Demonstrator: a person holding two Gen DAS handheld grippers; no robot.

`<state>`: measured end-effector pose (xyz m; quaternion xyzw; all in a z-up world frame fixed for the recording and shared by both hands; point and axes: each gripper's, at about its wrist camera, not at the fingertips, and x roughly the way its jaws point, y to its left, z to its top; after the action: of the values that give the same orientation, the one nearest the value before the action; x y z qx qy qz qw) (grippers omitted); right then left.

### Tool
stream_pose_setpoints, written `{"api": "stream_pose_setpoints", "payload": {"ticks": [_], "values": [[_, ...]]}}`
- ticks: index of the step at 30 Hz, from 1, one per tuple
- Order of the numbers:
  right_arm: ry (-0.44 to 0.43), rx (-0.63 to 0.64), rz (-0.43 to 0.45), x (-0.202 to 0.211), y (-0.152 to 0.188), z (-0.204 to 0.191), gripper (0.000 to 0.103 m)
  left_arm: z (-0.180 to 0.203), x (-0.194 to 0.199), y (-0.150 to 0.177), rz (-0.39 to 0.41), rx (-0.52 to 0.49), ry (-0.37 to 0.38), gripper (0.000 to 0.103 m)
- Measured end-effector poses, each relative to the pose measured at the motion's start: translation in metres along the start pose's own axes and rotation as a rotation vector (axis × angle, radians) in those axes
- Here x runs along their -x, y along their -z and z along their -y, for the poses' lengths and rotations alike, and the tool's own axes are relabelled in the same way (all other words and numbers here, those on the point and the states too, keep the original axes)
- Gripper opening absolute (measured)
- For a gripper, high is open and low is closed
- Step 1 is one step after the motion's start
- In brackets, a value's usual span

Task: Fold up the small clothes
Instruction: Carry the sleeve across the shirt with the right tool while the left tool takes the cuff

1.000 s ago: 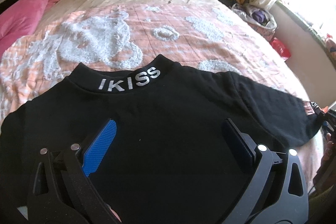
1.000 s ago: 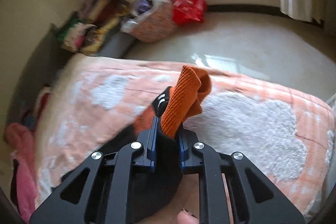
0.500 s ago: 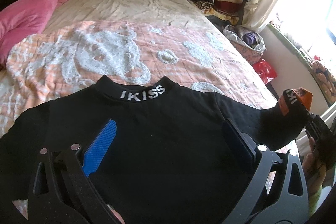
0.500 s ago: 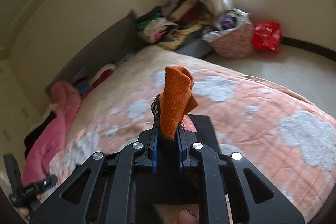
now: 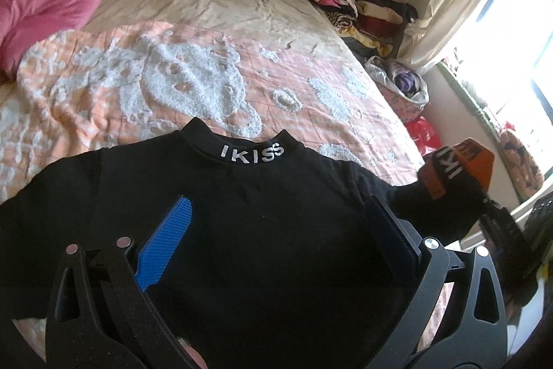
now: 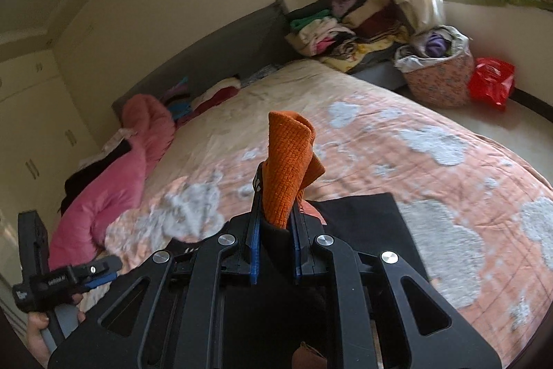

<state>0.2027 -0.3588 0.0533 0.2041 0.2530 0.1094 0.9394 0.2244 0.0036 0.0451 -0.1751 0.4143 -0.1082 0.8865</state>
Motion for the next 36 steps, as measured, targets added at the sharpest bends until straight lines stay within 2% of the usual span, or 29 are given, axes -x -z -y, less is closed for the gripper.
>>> {"api": "stream_pose_setpoints", "payload": {"ticks": [14,19,22,26,29,36], "values": [[-0.092,0.127,-0.102,-0.04,0.036,-0.107,0.013,-0.05,0.023,0.006,-0.007,0.092,0.057,0.094],[-0.116,0.149,-0.137,-0.052,0.05,-0.128,0.013,-0.07,0.029,0.009,-0.009,0.132,0.074,0.094],[-0.135,0.164,-0.163,-0.061,0.059,-0.141,0.017,-0.08,0.031,0.012,-0.011,0.149,0.07,0.094],[-0.16,0.185,-0.207,-0.067,0.072,-0.15,0.023,-0.089,0.026,0.017,-0.033,0.175,0.089,0.094],[-0.18,0.182,-0.223,-0.062,0.079,-0.149,0.034,-0.094,0.019,0.023,-0.054,0.183,0.089,0.094],[-0.164,0.166,-0.251,-0.047,0.089,-0.129,0.036,-0.093,-0.006,0.042,-0.129,0.169,0.077,0.091]]}}
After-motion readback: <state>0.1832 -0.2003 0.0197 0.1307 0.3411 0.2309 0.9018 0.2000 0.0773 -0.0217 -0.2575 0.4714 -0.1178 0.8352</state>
